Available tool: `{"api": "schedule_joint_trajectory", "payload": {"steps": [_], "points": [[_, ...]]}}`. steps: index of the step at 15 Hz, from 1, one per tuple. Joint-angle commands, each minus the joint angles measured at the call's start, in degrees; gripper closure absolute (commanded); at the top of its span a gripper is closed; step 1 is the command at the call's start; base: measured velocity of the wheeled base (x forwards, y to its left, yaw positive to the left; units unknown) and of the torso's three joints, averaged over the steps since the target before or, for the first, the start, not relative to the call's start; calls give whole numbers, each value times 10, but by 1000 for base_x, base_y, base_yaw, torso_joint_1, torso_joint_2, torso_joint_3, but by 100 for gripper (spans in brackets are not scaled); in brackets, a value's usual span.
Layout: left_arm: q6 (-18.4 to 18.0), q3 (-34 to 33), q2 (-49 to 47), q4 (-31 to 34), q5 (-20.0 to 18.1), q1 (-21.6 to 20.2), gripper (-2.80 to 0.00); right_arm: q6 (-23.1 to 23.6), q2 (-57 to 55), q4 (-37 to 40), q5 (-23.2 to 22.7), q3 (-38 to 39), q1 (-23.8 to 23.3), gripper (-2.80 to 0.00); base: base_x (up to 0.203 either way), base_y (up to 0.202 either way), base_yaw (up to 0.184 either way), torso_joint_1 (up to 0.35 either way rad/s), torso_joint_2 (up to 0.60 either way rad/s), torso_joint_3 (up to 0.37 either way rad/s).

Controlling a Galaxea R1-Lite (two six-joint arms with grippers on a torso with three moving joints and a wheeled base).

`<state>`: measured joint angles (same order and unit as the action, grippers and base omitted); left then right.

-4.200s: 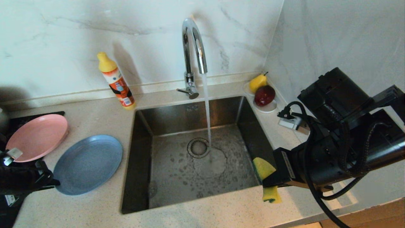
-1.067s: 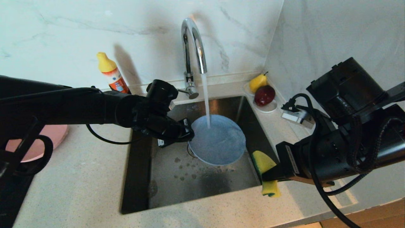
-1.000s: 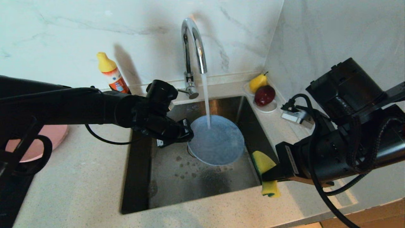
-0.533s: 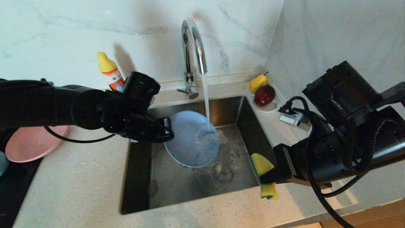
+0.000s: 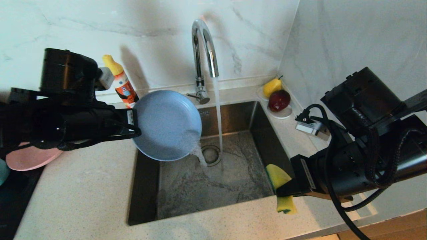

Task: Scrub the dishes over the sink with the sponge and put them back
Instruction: Wash the plate, then wipe the plate

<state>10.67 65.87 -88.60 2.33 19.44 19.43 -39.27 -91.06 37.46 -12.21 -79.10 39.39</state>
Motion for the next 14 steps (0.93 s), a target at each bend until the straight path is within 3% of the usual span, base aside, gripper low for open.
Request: {"api": "schedule_joint_trajectory", "payload": {"steps": [1, 3, 6, 10, 14], "points": [[-57, -54, 55, -93, 19, -5, 0, -2, 1, 2, -1, 3, 1, 0, 0, 0, 0, 0, 0, 0], [-99, -89, 71, -164, 21, -5, 0, -2, 0, 2, -1, 2, 2, 0, 0, 0, 0, 0, 0, 0], [-114, -121, 83, -205, 20, -5, 0, -2, -5, 1, -1, 3, 2, 0, 0, 0, 0, 0, 0, 0], [-90, -155, 86, -200, -4, -4, 0, -2, -2, 1, -6, -5, 14, 0, 0, 0, 0, 0, 0, 0], [2, -208, 87, -182, -84, 0, 0, -3, -3, 1, -15, -32, 41, 0, 0, 0, 0, 0, 0, 0]]}}
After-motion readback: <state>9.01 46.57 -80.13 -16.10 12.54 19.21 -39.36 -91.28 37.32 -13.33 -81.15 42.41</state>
